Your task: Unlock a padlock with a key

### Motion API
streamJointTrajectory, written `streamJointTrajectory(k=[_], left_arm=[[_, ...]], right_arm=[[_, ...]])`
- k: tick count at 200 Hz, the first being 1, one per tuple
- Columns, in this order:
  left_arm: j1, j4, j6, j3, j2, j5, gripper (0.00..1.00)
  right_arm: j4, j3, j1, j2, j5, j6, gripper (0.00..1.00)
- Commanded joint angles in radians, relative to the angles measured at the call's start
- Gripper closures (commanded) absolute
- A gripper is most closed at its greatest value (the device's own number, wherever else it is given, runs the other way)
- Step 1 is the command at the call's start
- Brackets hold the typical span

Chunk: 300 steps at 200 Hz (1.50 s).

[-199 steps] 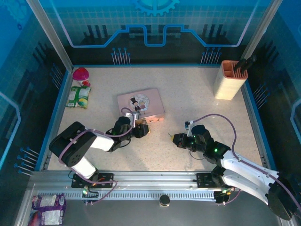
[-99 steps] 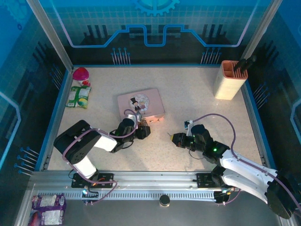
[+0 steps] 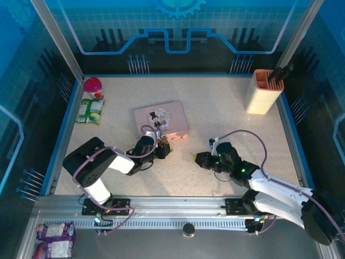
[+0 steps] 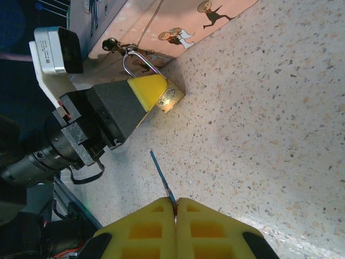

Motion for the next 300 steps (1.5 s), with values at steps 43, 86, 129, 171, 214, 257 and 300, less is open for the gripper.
streamJointTrajectory(k=[43,86,129,171,214,257,300], left_arm=[[0.002,0.080,-0.121,-0.037,-0.118,0.086,0.90],[0.014,0.075,-0.165,-0.005,-0.148,0.165,0.92],[0.027,0.126,-0.233,-0.005,-0.140,0.192,0.95],[0.028,0.220,-0.324,-0.012,-0.108,0.193,0.97],[0.028,0.320,-0.391,-0.018,-0.055,0.188,0.98],[0.028,0.403,-0.433,-0.026,-0.006,0.182,0.99],[0.028,0.402,-0.433,-0.026,-0.012,0.186,1.00]], right_arm=[[0.115,0.008,0.022,0.110,-0.031,0.047,1.00],[0.218,0.009,0.022,0.200,-0.080,0.074,1.00],[0.359,-0.004,0.024,0.288,-0.115,0.136,1.00],[0.465,-0.007,0.024,0.356,-0.136,0.200,1.00],[0.534,-0.011,0.017,0.409,-0.160,0.245,1.00],[0.578,-0.013,-0.002,0.457,-0.193,0.286,1.00],[0.729,-0.025,-0.023,0.548,-0.243,0.339,1.00]])
